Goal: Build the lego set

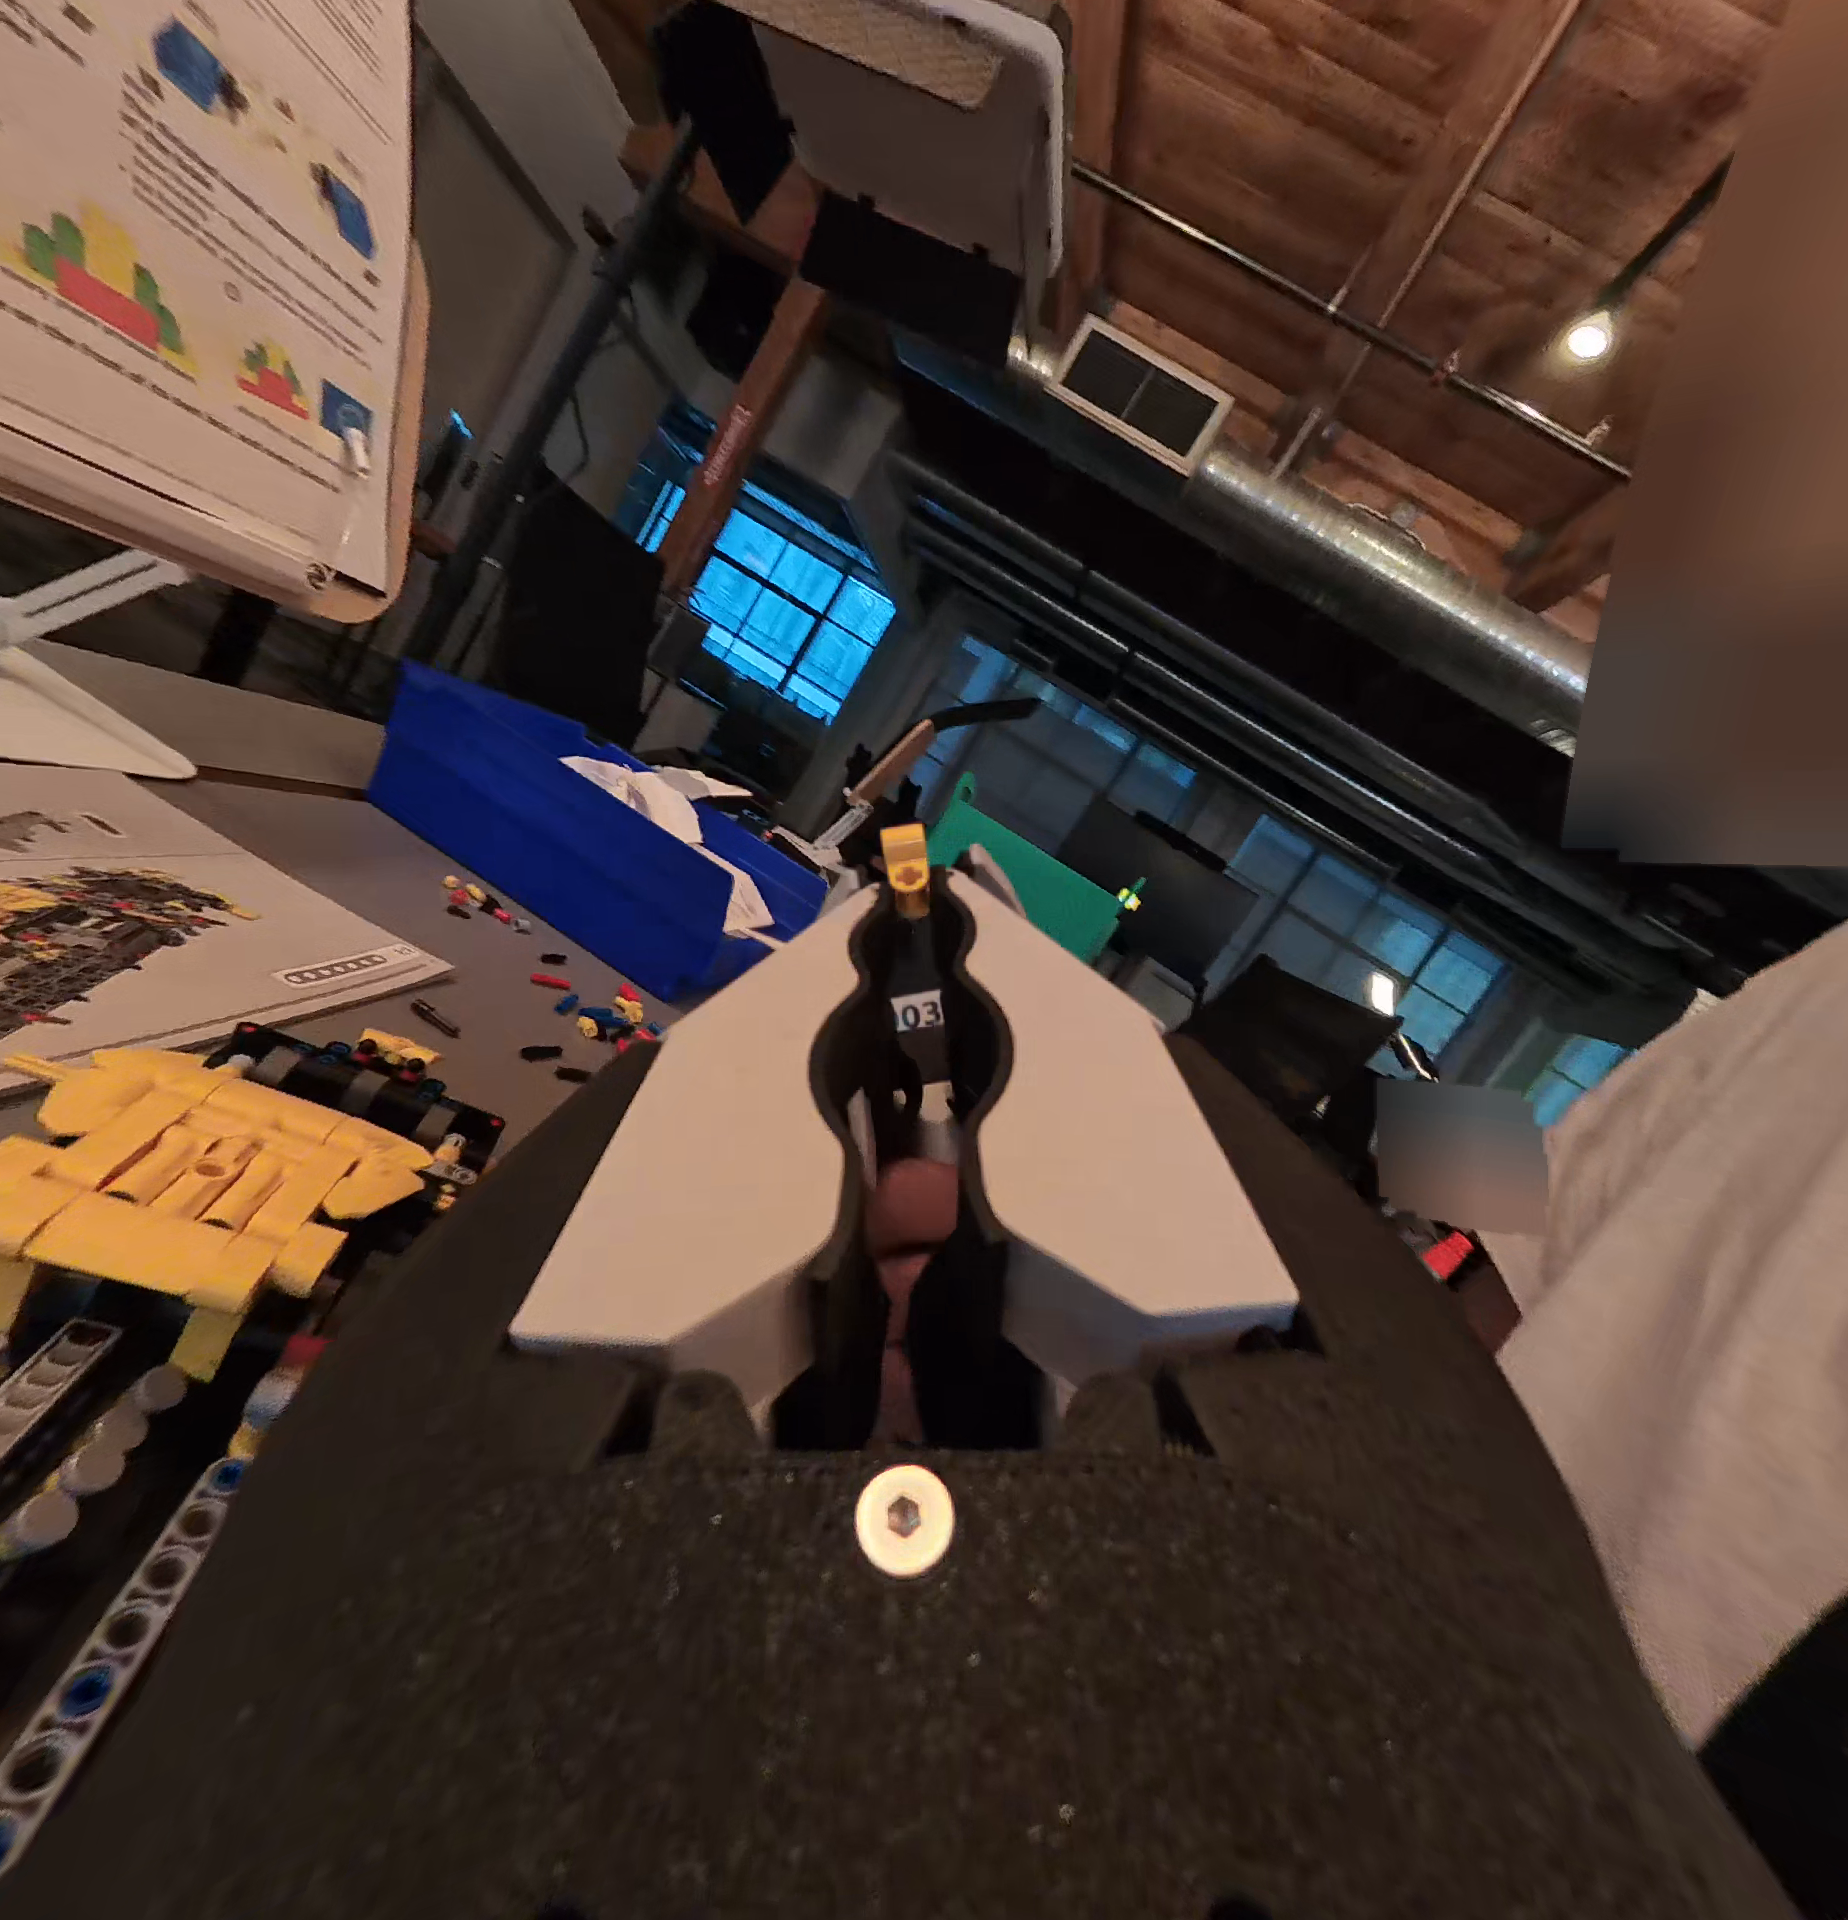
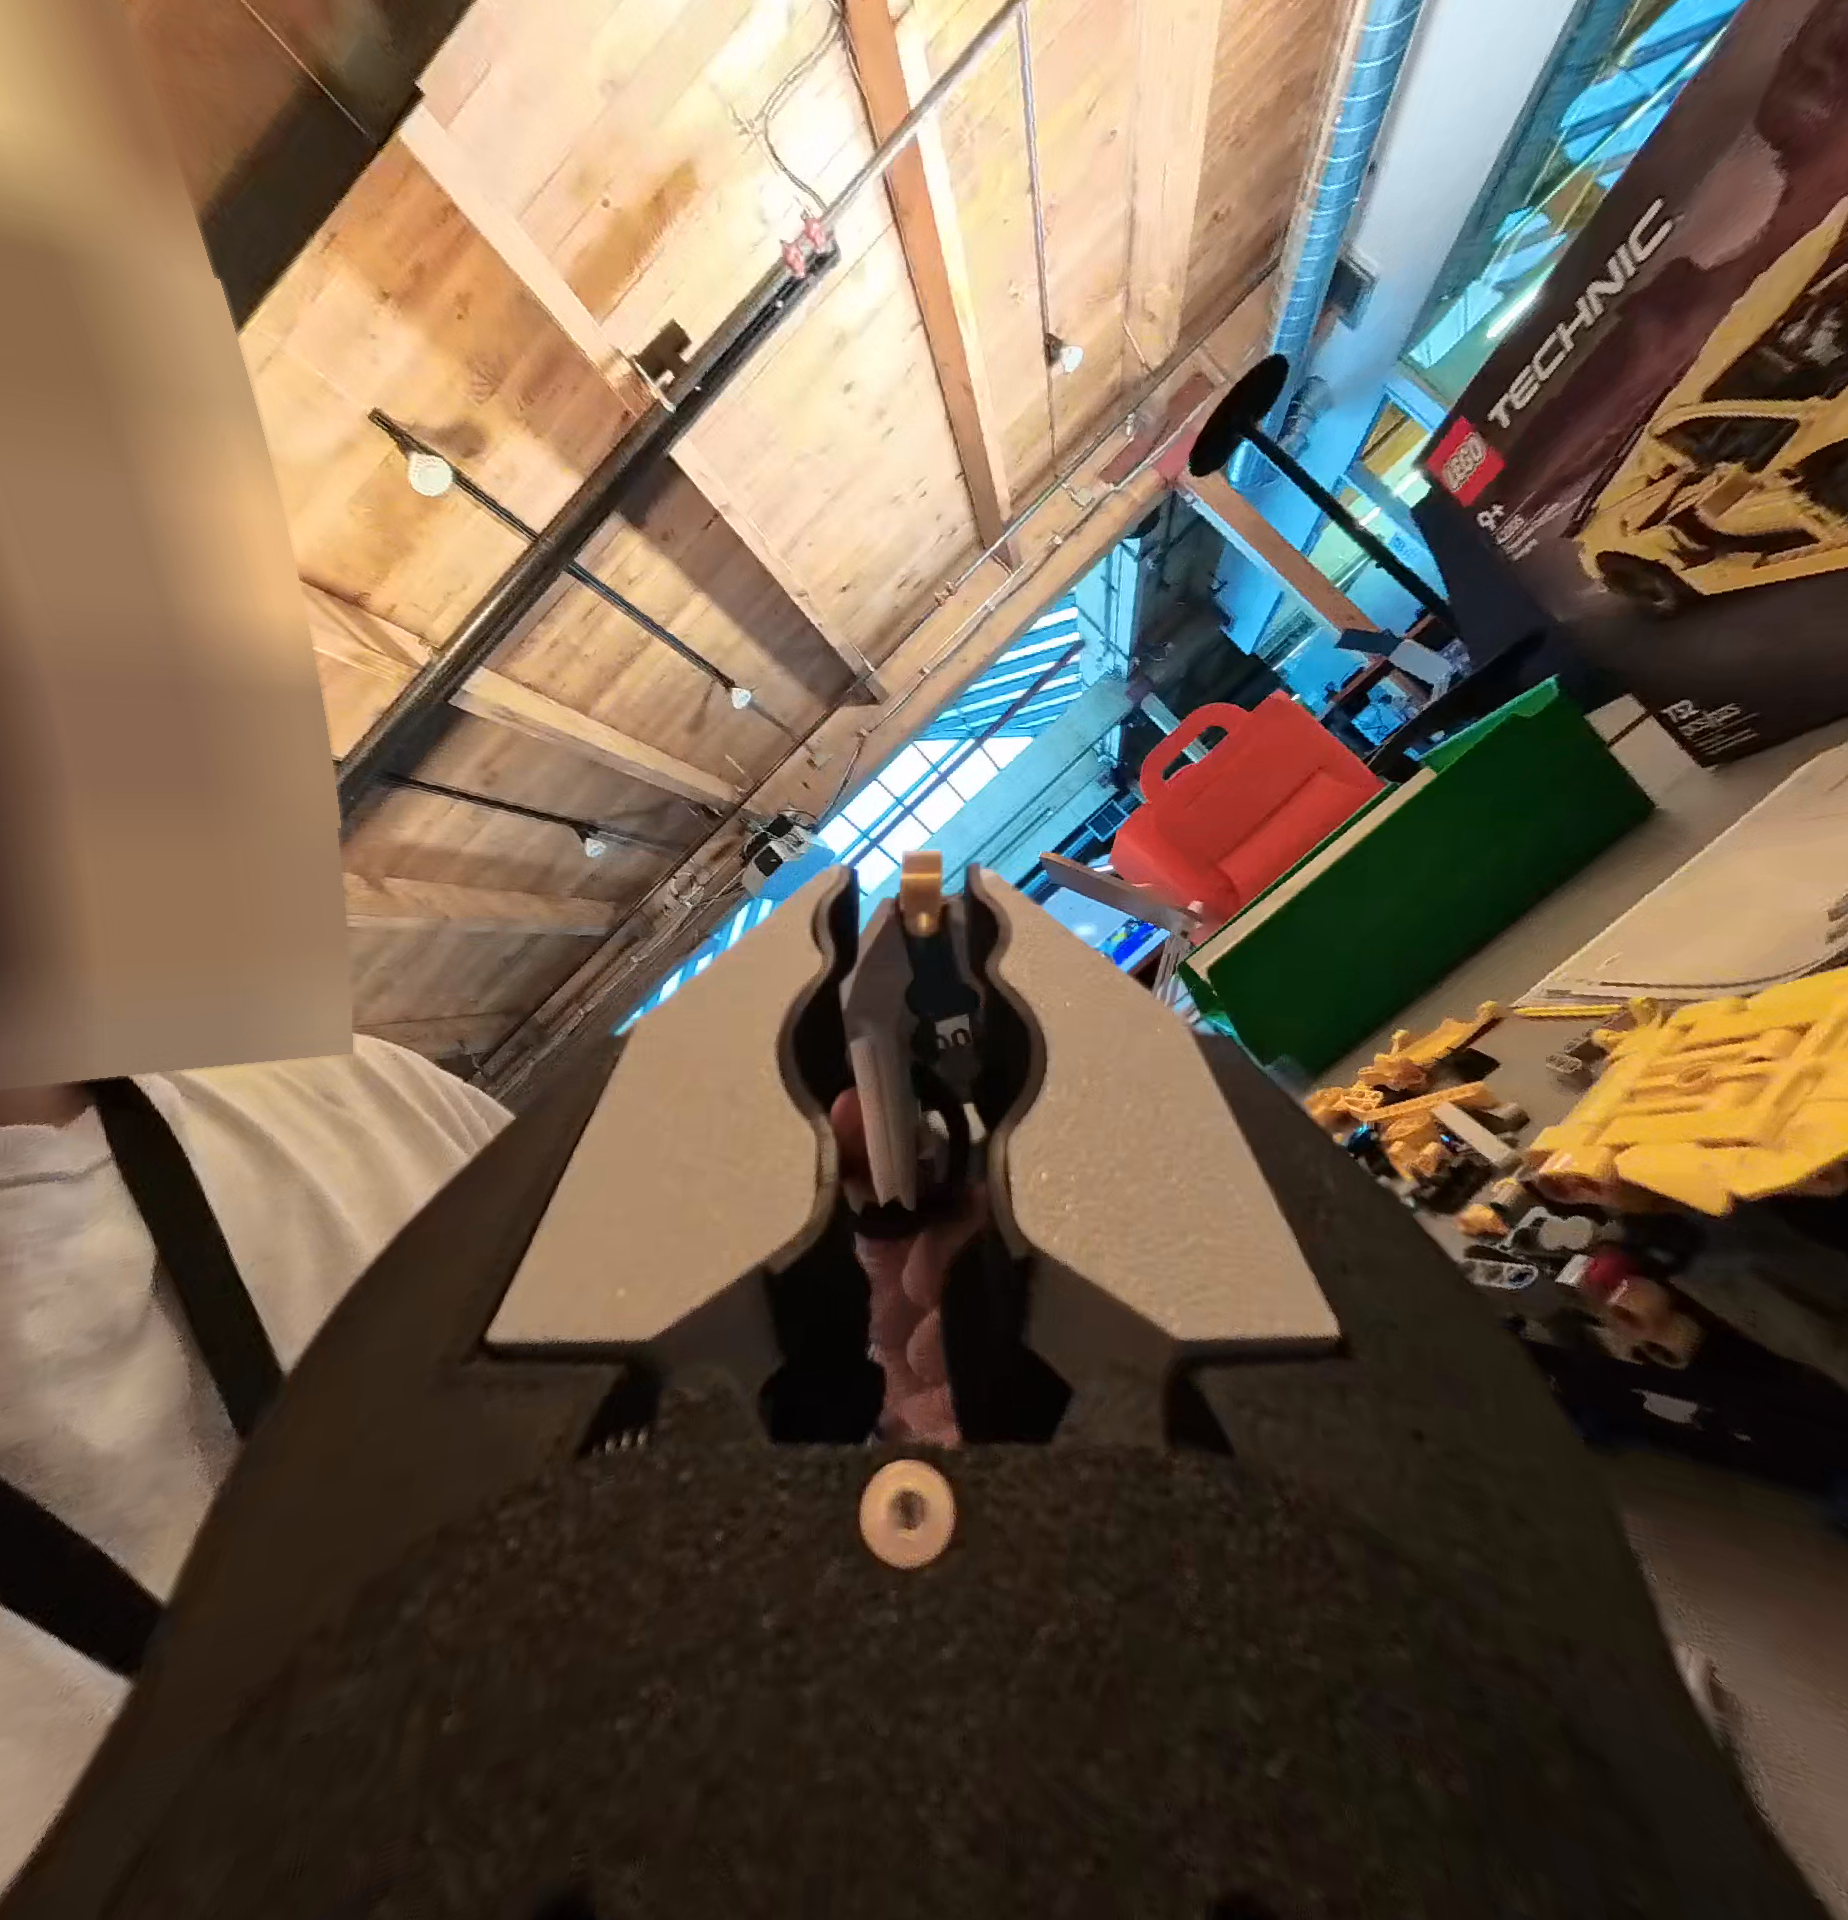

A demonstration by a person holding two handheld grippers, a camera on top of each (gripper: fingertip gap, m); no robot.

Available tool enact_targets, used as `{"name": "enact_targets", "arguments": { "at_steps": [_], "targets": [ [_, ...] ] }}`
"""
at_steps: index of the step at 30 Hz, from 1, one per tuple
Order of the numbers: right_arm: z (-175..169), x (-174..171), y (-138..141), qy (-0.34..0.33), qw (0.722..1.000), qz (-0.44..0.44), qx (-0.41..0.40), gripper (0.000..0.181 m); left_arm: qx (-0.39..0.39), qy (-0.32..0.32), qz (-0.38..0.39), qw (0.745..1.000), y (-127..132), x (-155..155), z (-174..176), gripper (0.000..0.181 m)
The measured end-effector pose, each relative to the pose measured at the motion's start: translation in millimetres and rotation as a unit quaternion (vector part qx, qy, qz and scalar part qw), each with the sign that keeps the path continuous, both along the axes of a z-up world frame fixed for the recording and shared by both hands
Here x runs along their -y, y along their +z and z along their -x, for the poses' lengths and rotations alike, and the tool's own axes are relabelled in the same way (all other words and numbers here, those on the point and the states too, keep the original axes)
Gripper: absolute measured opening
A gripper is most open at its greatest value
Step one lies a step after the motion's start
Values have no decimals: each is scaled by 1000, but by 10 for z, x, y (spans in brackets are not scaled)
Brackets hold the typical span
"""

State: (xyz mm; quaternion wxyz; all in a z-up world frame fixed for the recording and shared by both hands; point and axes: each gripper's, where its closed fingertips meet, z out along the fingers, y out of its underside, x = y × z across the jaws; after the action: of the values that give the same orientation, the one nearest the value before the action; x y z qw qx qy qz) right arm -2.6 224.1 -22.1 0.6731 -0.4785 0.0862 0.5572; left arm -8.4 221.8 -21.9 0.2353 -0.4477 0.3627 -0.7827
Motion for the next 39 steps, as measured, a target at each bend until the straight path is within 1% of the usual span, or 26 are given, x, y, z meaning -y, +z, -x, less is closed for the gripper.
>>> {"name": "enact_targets", "arguments": {
  "at_steps": [5,6,9,11,13,15,17,18,19,20,21,22,23,25,27,28,30,31,35,37,38,39],
  "targets": [
    [24,-11,-33,-2,1000,3,-3,15,-4,31,25,999,-42,52,-65,6],
    [11,-11,-31,-3,1000,1,-7,12,1,36,26,999,-39,64,-70,6],
    [-3,2,-32,1,1000,-2,-12,7,-4,56,19,998,-52,102,-96,6],
    [-2,27,-22,18,999,-6,-25,7,-4,72,1,997,-45,127,-100,6],
    [-15,24,-36,30,999,-2,-33,7,-16,91,-28,995,-60,127,-113,7],
    [-47,12,-75,40,999,10,-35,6,-37,99,-84,991,-120,134,-120,8],
    [-140,-2,-119,27,999,28,-19,6,-62,102,-158,980,-227,106,-85,22],
    [-165,-2,-154,24,999,42,9,6,-82,106,-200,971,-317,45,-44,23],
    [-180,1,-206,15,996,60,57,6,-107,96,-247,958,-445,-7,18,23],
    [-164,13,-291,8,989,80,125,6,-146,69,-297,941,-631,-50,100,23],
    [-131,41,-402,9,975,98,199,7,-192,37,-339,920,-841,-100,202,23],
    [-118,82,-491,9,961,105,255,7,-233,-6,-369,900,-1039,-113,326,23],
    [-105,138,-533,13,954,98,283,7,-262,-37,-393,880,-1196,-129,435,23],
    [-103,216,-598,29,955,96,280,7,-285,-87,-435,849,-1438,-92,579,22],
    [-104,246,-610,26,959,96,267,7,-296,-132,-452,831,-1633,-7,623,22],
    [-87,259,-611,24,958,93,271,7,-301,-148,-455,825,-1708,29,620,22],
    [-83,256,-632,14,955,96,282,7,-312,-151,-467,813,-1825,19,563,22],
    [-83,255,-635,13,954,96,284,7,-315,-147,-467,813,-1848,6,523,22],
    [-111,241,-613,12,958,96,270,7,-316,-145,-432,832,-1847,-6,438,19],
    [-132,237,-595,10,960,94,263,7,-320,-146,-431,831,-1862,-11,437,16],
    [-141,234,-593,10,961,94,261,6,-324,-142,-436,828,-1880,-27,438,7],
    [-145,232,-595,9,961,95,260,6,-326,-137,-439,826,-1887,-37,434,6]
  ]
}}
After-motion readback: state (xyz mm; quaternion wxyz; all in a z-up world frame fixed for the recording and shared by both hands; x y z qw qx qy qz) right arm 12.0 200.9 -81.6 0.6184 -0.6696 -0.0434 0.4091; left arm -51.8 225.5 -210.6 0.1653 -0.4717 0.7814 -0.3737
